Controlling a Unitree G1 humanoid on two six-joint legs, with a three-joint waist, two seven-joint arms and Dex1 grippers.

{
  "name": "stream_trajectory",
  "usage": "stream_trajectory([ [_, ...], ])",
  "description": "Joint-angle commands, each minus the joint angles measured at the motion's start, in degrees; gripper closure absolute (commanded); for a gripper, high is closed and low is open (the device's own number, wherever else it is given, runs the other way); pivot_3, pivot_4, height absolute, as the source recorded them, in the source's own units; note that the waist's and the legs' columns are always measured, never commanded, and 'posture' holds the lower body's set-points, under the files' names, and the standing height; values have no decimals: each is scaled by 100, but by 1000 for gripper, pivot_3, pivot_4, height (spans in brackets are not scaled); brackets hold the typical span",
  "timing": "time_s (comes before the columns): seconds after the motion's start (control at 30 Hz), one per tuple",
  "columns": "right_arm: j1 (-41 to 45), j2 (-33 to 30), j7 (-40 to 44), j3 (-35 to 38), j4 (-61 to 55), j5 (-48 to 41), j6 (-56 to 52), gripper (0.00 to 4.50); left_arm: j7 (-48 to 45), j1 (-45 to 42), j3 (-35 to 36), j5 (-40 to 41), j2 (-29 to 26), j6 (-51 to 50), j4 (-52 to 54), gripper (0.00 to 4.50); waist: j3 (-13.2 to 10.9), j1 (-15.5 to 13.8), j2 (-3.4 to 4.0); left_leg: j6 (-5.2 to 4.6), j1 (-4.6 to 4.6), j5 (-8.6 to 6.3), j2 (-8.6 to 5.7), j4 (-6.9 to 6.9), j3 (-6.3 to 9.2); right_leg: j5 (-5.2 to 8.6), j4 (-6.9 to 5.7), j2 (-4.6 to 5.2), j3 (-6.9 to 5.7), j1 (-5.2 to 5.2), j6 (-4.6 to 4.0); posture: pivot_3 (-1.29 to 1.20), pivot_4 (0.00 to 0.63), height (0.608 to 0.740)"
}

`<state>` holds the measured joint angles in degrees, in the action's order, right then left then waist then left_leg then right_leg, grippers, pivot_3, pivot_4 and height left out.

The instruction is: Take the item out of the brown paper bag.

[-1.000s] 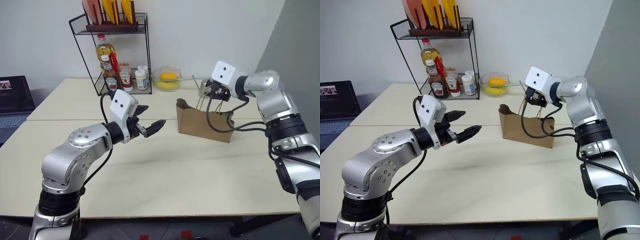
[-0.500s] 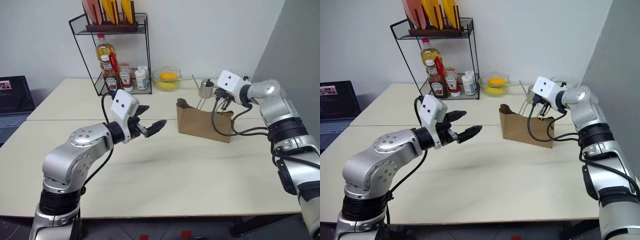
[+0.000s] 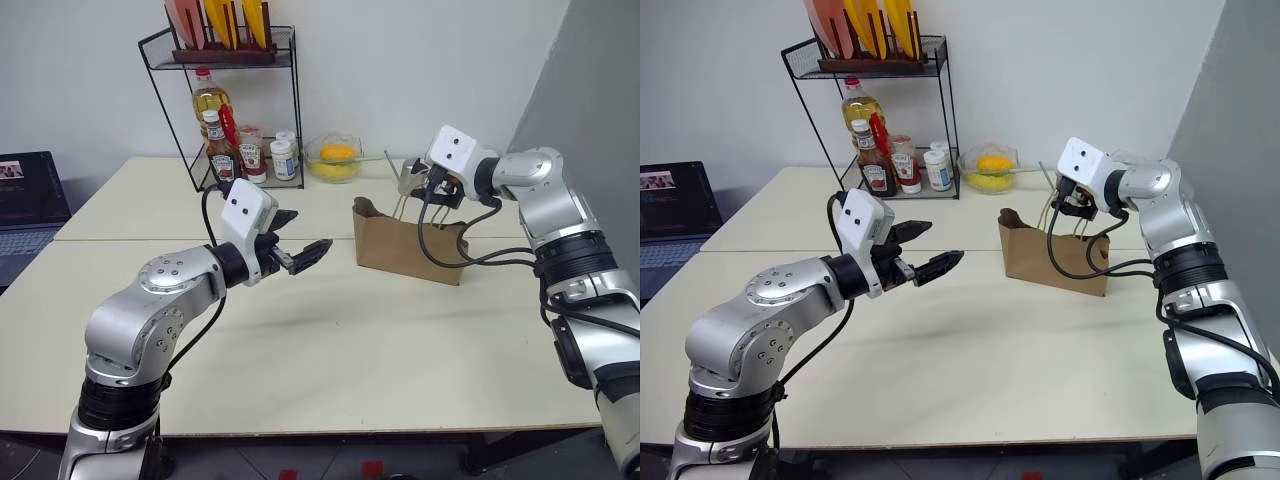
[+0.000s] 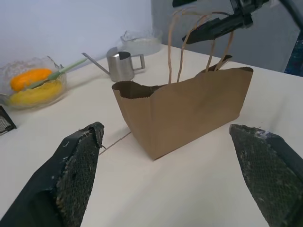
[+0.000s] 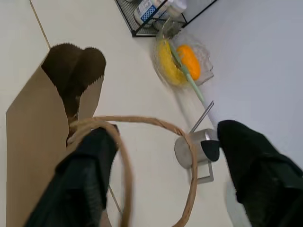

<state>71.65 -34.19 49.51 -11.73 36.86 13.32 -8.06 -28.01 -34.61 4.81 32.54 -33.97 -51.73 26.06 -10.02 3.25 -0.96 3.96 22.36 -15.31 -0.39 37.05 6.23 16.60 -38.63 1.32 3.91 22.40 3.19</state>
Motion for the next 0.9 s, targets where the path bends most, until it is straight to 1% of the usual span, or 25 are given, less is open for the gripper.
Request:
stream_trajectory([
  [0.03, 305, -52, -307, 138, 108, 39, 149, 72, -9, -187, 52, -83, -47, 191, 13, 0, 0, -1, 0, 0, 0, 0, 0, 0, 0, 0, -1, 0, 0, 0, 0, 0, 150, 740],
  [0.23, 367, -58, -628, -38, 1006, 274, 502, 72, -14, -189, 4, -88, -26, 217, 13, 0, 0, 1, -1, 0, 0, 0, -1, 0, -2, 0, 0, 0, 1, 0, 0, 0, 150, 740],
  [0.27, 401, -45, -631, -27, 1041, 262, 526, 232, -20, -188, 10, -88, -32, 218, 13, 0, 0, 2, -1, 0, 0, 0, -1, -1, -3, 0, 0, 0, 2, 0, 0, 0, 150, 740],
  [0.33, 461, -28, -609, 5, 1077, 233, 554, 653, -24, -194, 24, -87, -42, 217, 5, 0, 0, 4, -1, 0, 0, 0, 0, -1, -3, 0, 0, 0, 2, 1, 0, 0, 150, 740],
  [0.37, 482, -27, -601, 12, 1090, 229, 563, 975, -23, -199, 27, -88, -41, 217, 1, 0, 0, 4, -1, 0, 0, 0, 0, -1, -3, 0, 0, 0, 2, 1, 0, 0, 150, 740],
  [0.6, 490, -40, -505, 52, 1052, 168, 548, 3471, 9, -213, 5, -92, 3, 208, 19, 0, 0, 4, -1, 0, 0, 0, -1, -1, -2, 0, -1, 0, 2, 1, 0, 0, 150, 740],
  [0.7, 511, -35, -491, 54, 1069, 154, 554, 4435, 9, -209, 30, -121, 9, 233, -7, 0, 0, 3, -1, 0, 0, 0, 0, -1, -2, 0, -1, 0, 2, 1, 0, 0, 150, 740],
  [0.9, 500, 44, -458, 51, 964, 91, 733, 4435, 27, -167, 80, -136, 22, 231, 10, 0, 0, 4, -1, 0, 0, 0, 0, -1, -2, 0, -1, 0, 2, 1, 0, 0, 150, 740],
])
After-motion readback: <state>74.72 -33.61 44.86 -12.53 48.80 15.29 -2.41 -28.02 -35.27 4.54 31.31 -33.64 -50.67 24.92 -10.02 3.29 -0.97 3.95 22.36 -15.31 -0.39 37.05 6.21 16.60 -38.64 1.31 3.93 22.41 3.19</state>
